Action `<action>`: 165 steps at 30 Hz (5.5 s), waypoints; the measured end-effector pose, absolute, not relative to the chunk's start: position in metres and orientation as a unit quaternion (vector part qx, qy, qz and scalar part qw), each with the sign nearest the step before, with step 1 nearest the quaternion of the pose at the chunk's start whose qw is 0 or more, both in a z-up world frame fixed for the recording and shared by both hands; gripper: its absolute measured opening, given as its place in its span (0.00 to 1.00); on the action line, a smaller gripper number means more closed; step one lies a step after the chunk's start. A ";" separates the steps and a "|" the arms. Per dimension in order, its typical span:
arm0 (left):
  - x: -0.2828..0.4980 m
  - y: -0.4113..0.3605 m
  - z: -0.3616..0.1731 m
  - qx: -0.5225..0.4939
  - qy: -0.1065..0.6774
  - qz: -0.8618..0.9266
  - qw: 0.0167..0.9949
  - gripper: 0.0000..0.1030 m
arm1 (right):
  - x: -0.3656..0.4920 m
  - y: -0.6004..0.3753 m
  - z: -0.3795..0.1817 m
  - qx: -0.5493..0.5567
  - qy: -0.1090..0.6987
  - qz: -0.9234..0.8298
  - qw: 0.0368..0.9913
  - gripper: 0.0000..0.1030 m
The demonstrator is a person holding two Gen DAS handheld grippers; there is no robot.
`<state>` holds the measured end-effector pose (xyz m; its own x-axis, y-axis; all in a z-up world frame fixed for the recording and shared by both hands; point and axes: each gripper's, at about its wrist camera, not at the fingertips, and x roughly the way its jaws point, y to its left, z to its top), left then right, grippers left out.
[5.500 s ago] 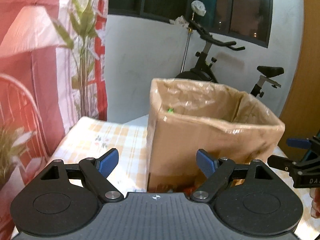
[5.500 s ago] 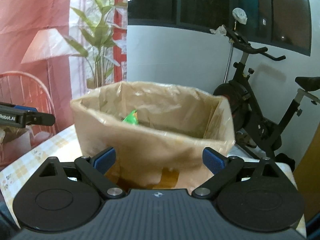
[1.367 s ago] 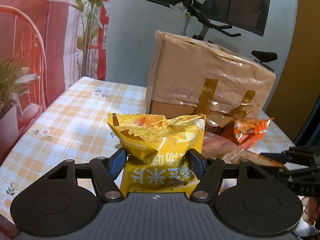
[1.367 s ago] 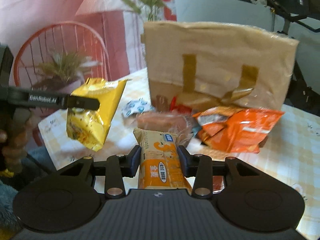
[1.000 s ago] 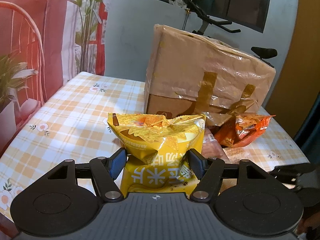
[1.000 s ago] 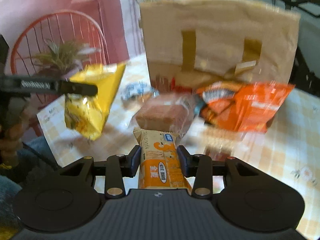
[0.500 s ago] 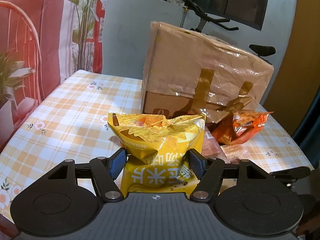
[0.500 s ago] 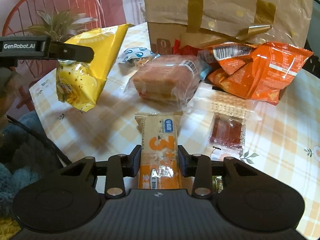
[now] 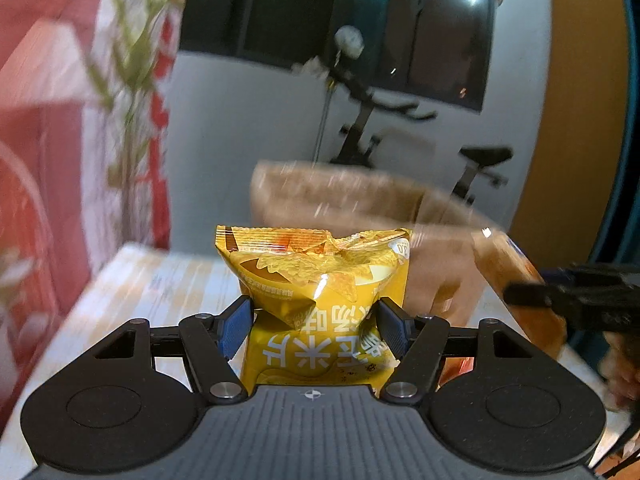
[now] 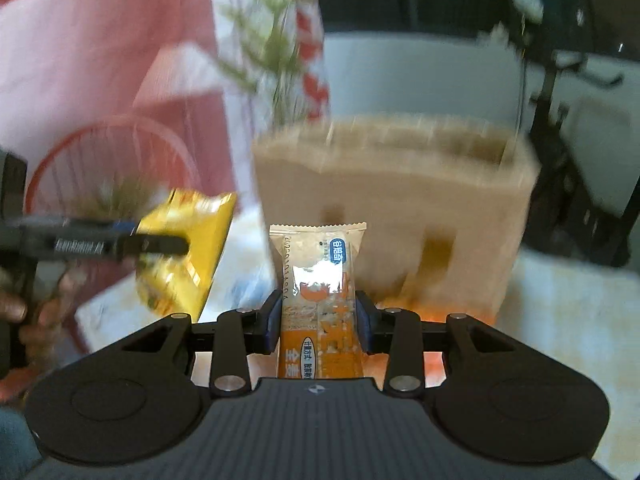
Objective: Organize snacks
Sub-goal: 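Carry the yellow bag and biscuit bar into the box and open both tools, then move both open tools back toward the remaining snacks beside the box, then grasp the gold foil packet with the right tool while the left tool approaches the blue-dotted white packet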
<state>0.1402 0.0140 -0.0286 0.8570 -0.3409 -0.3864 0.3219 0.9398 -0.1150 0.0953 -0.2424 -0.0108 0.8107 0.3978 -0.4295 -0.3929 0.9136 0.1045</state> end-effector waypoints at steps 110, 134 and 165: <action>0.129 0.026 -0.135 -0.022 0.317 -0.082 0.945 0.81 | 0.075 -0.229 -0.115 -0.028 0.323 0.103 0.940 0.60; 0.133 0.023 -0.148 -0.023 0.343 -0.096 0.934 0.81 | 0.054 -0.235 -0.148 -0.064 0.449 0.083 0.887 0.68; 0.247 0.049 -0.164 -0.014 0.341 -0.072 0.937 0.74 | 0.082 -0.225 -0.163 -0.040 0.409 0.108 0.905 0.55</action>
